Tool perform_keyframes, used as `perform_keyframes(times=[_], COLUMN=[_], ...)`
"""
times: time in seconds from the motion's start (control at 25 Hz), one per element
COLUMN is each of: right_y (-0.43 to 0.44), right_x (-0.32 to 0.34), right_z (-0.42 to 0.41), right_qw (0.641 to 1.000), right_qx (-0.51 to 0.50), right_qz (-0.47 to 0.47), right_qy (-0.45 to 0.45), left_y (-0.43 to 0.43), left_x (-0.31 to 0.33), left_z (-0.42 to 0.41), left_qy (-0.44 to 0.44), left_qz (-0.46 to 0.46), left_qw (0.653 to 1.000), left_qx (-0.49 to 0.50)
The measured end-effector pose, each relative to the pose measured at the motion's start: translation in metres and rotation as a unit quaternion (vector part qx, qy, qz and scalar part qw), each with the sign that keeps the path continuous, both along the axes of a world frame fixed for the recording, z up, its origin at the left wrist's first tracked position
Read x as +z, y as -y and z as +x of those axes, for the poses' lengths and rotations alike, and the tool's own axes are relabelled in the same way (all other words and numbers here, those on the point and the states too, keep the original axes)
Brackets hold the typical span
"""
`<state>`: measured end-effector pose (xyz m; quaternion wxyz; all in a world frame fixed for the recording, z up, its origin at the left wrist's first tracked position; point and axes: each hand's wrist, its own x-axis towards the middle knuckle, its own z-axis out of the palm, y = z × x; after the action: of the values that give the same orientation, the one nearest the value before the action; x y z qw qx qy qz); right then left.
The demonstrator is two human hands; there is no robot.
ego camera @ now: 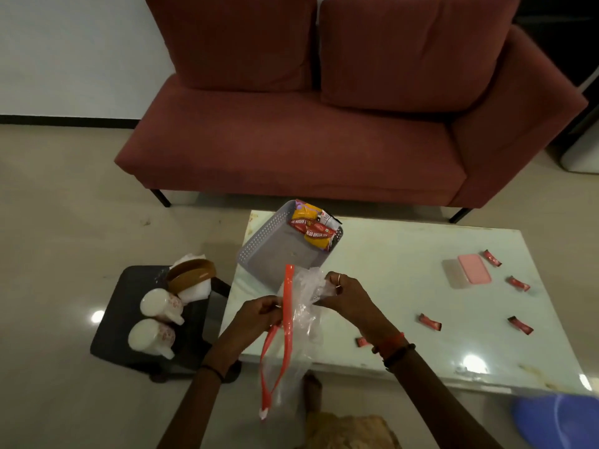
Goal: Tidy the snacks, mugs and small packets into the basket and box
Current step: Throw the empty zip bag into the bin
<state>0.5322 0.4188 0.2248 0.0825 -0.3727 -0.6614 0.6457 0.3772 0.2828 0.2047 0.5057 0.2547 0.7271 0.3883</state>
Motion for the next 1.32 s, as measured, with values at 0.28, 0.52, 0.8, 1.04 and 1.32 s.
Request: perform_keyframes(times=[0.28, 0.52, 0.8, 1.04, 1.32], right_y=[0.071, 0.053, 0.023, -0.045, -0.101], right_x=[-0.012, -0.008, -0.03, -0.073, -0.164], right_z=[0.059, 0.15, 0.265, 0.431, 0.668], right_qw=[0.865, 0.96, 0.932, 0.913, 0.83], right_qx=[-0.13, 0.093, -0.009, -0.23, -0.39], right_qz=[0.465, 0.242, 0.316, 0.246, 0.075], right_qy=[0.139, 0.105, 0.177, 0.231, 0.391], left_y=[0.02, -0.015, -0.107, -0.221, -0.332], left_x=[0.005, 0.009, 0.011, -0.018, -0.115], left_z=[0.084, 0.132, 0.263, 0.43, 0.598], left_qy=[-0.178, -0.203, -0.121, -0.029, -0.094], left_qz=[-0.042, -0.138, -0.079, -0.108, -0.089], left_qw=[0.983, 0.968, 0.976, 0.943, 0.95], left_qx=[0.006, -0.051, -0.161, -0.313, -0.286])
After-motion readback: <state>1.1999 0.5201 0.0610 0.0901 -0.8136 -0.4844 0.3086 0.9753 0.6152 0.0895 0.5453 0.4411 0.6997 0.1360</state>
